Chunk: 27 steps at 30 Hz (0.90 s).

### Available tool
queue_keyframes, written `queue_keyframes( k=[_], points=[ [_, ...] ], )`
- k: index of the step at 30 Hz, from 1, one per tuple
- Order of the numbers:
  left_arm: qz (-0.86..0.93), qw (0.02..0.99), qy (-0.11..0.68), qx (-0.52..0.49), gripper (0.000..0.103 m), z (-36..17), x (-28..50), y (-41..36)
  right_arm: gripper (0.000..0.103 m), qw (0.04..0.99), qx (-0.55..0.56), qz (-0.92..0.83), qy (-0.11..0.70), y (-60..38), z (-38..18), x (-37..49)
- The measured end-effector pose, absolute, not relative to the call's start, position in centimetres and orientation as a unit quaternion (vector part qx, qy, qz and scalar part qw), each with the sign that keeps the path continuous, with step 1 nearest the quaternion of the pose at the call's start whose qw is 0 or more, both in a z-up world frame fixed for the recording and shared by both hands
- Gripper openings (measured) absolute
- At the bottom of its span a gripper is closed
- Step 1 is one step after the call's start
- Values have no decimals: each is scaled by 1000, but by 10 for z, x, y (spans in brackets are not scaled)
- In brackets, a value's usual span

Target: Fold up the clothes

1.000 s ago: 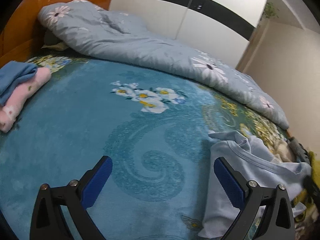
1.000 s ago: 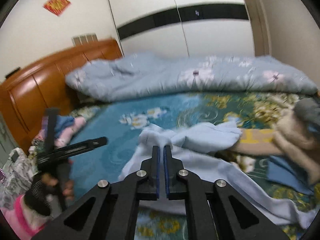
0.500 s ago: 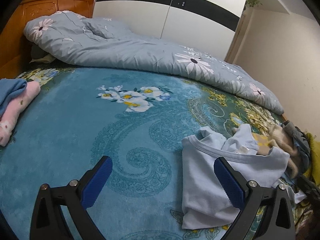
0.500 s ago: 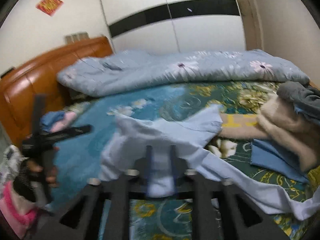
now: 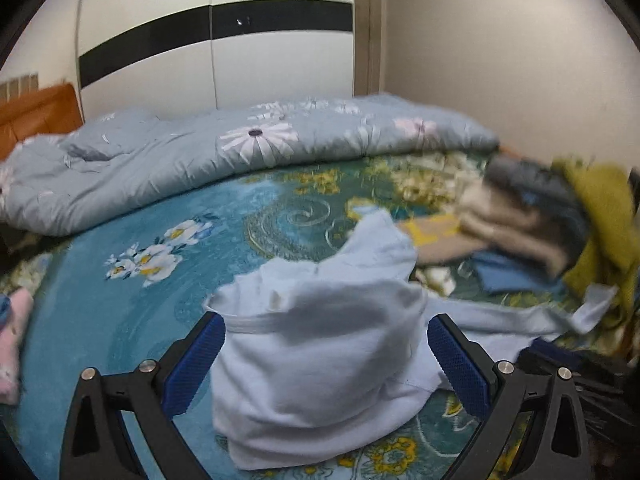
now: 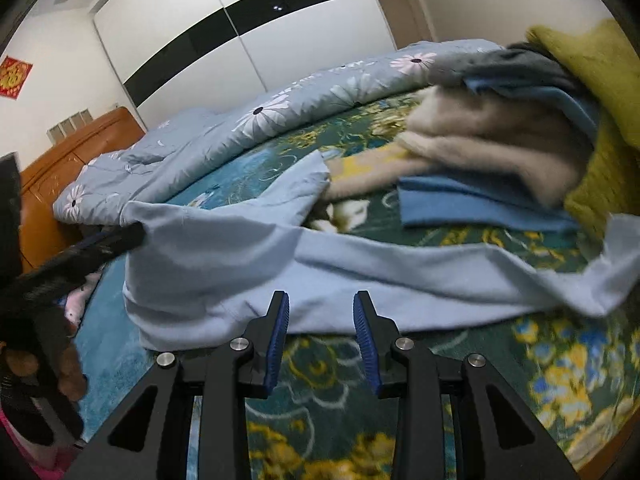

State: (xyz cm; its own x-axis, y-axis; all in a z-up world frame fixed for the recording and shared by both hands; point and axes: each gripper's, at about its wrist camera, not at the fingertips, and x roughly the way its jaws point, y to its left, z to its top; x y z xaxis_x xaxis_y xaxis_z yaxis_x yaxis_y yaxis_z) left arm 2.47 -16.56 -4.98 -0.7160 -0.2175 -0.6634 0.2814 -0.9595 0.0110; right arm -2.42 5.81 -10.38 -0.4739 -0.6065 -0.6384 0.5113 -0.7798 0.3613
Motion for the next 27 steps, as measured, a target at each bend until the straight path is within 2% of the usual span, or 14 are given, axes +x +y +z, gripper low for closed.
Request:
queue_keyframes(
  k=[3,5,7,12,19,27],
  points=[
    [-924,134,51,355,73,-55,26,-160,35,327,398,-854,-68,61,-105,-20],
    [-923,131,74,353,26,-57,31,-168,35,328,399,-853,-73,64,-105,-16],
    [-923,126,103,349,12,-59,37,-179,35,329,400,-852,-79,66,-106,-13],
    [-925,100,201,308,10,-42,76,-222,35,330,403,-848,-91,71,-107,-5],
    [-928,106,284,216,9,-25,154,-315,35,330,401,-851,-80,85,-103,10],
    [-903,215,316,197,1,-49,246,-417,35,340,414,-841,-74,71,-110,14]
  ],
)
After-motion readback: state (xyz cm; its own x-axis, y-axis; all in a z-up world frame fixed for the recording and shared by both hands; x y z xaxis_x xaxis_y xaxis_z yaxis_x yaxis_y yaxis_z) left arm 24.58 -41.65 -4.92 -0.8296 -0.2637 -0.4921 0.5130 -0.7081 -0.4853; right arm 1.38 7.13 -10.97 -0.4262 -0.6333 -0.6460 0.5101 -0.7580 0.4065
